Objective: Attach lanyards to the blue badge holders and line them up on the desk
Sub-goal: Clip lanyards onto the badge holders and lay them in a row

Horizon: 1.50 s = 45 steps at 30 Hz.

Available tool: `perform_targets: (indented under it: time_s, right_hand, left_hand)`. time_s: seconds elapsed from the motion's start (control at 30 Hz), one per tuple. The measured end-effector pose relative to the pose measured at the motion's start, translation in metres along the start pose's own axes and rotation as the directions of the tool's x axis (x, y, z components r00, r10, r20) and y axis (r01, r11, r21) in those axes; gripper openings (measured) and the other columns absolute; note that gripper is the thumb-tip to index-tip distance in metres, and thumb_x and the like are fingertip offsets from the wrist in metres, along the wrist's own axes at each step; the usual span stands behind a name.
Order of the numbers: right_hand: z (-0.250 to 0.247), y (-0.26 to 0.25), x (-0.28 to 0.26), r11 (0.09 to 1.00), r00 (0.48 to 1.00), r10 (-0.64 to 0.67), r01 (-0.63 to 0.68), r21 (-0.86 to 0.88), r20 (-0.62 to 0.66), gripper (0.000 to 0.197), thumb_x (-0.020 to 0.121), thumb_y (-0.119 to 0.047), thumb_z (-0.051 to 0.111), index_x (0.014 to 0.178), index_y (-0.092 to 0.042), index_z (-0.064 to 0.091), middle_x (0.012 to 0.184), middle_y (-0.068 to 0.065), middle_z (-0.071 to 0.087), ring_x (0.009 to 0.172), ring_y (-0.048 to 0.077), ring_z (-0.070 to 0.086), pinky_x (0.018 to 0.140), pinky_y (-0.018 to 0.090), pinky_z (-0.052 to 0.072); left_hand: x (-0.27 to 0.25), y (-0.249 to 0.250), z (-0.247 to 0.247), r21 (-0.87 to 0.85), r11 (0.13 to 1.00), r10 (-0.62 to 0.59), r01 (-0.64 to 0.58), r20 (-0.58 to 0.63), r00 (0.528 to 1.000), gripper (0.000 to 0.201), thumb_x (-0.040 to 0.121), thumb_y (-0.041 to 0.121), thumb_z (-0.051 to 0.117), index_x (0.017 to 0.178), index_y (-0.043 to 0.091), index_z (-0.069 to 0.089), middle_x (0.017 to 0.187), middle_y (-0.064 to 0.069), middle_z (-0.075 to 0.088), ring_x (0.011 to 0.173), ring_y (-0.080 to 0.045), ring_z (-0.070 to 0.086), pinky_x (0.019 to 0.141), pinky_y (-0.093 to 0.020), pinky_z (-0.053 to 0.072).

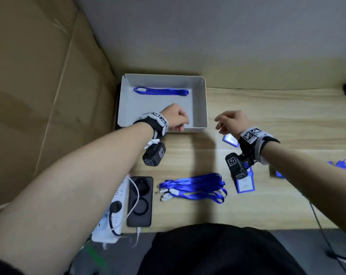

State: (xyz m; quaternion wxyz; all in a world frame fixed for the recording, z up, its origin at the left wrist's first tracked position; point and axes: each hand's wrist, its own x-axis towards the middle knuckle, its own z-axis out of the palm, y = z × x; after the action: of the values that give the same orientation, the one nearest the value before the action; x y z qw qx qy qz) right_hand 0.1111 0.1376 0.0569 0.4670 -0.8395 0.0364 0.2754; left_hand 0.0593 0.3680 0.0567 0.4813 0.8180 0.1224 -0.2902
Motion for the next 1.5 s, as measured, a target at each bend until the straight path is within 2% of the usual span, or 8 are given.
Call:
perform_targets:
  time_s: [0.2,0.4,0.63,0.87,1.1,1.27,1.4,1.5]
  right_hand:
    - [0.036,0.091,-0.059,0.968,0.982,0.061,-0.014,-0.251,0.180,0.017,0.082,-0.009,0.061,0.069,-0.012,0.071,0.056,0.005,0.066,0.046,0.021,0.055,0.052,0.029,0.047]
    - [0.077,0.122,-0.104,0.921,0.895,0.071,0.111,-0.373,0.441,0.017,0.084,-0.019,0.067,0.069,-0.012,0.069,0.059,0.004,0.069,0.049,0.018,0.061,0.055,0.030,0.053]
    - [0.104,0.129,-0.118,0.847,0.841,-0.002,0.289,-0.446,0.541,0.011,0.074,-0.034,0.078,0.077,-0.023,0.076,0.073,-0.010,0.073,0.072,0.012,0.066,0.074,0.031,0.054]
    - [0.118,0.134,-0.124,0.634,0.796,-0.076,0.503,-0.587,0.600,0.013,0.072,-0.038,0.078,0.082,-0.030,0.075,0.087,-0.012,0.052,0.086,0.008,0.047,0.062,0.029,0.039]
    - [0.106,0.128,-0.123,0.834,0.851,-0.031,0.311,-0.456,0.524,0.011,0.064,-0.033,0.065,0.070,-0.023,0.064,0.073,-0.010,0.062,0.068,0.014,0.057,0.067,0.038,0.052]
    - [0.080,0.098,-0.125,0.994,0.908,-0.045,0.082,-0.071,0.417,0.005,0.074,-0.016,0.059,0.071,-0.012,0.057,0.054,0.008,0.059,0.049,0.021,0.050,0.052,0.030,0.042]
    - [0.048,0.068,-0.116,0.998,0.926,-0.040,0.058,-0.036,0.375,0.021,0.090,-0.001,0.056,0.070,-0.009,0.057,0.051,0.005,0.042,0.041,0.013,0.032,0.039,0.019,0.025]
    - [0.020,0.050,-0.102,0.996,0.938,-0.055,0.073,-0.042,0.342,0.024,0.088,-0.006,0.058,0.066,-0.014,0.064,0.050,0.000,0.039,0.044,0.012,0.029,0.041,0.020,0.020]
  left_hand:
    - [-0.036,-0.047,0.087,0.221,0.975,-0.049,0.000,0.217,0.975,0.011,0.077,0.014,0.063,0.075,0.007,0.071,0.065,-0.008,0.073,0.053,-0.016,0.064,0.055,-0.022,0.052]
    - [-0.073,-0.093,0.128,0.397,0.917,-0.079,-0.031,0.256,0.963,0.006,0.067,0.016,0.069,0.072,0.016,0.073,0.065,0.003,0.072,0.054,-0.010,0.061,0.056,-0.023,0.050]
    - [-0.093,-0.118,0.138,0.555,0.819,0.017,-0.143,0.227,0.974,0.020,0.068,0.021,0.076,0.087,0.022,0.069,0.086,0.008,0.058,0.083,-0.020,0.060,0.074,-0.033,0.052]
    - [-0.100,-0.123,0.148,0.593,0.776,0.104,-0.216,0.217,0.971,0.012,0.069,0.012,0.072,0.071,0.019,0.063,0.097,-0.001,0.052,0.094,-0.022,0.053,0.078,-0.039,0.050]
    - [-0.099,-0.117,0.140,0.538,0.833,0.073,-0.128,0.123,0.990,0.015,0.077,0.023,0.072,0.092,0.022,0.070,0.093,0.004,0.064,0.087,-0.021,0.061,0.068,-0.029,0.047]
    - [-0.096,-0.087,0.121,0.404,0.907,0.110,-0.116,0.037,0.993,0.017,0.072,0.022,0.078,0.084,0.018,0.068,0.080,0.005,0.066,0.077,-0.016,0.062,0.071,-0.031,0.052]
    - [-0.088,-0.050,0.105,0.346,0.929,0.141,-0.128,-0.014,0.990,0.025,0.067,0.035,0.079,0.079,0.016,0.068,0.077,0.005,0.068,0.074,-0.017,0.063,0.071,-0.033,0.053]
    - [-0.076,-0.023,0.094,0.346,0.930,0.149,-0.124,-0.047,0.988,0.021,0.070,0.024,0.083,0.075,0.015,0.065,0.067,0.008,0.062,0.066,-0.016,0.059,0.066,-0.030,0.049]
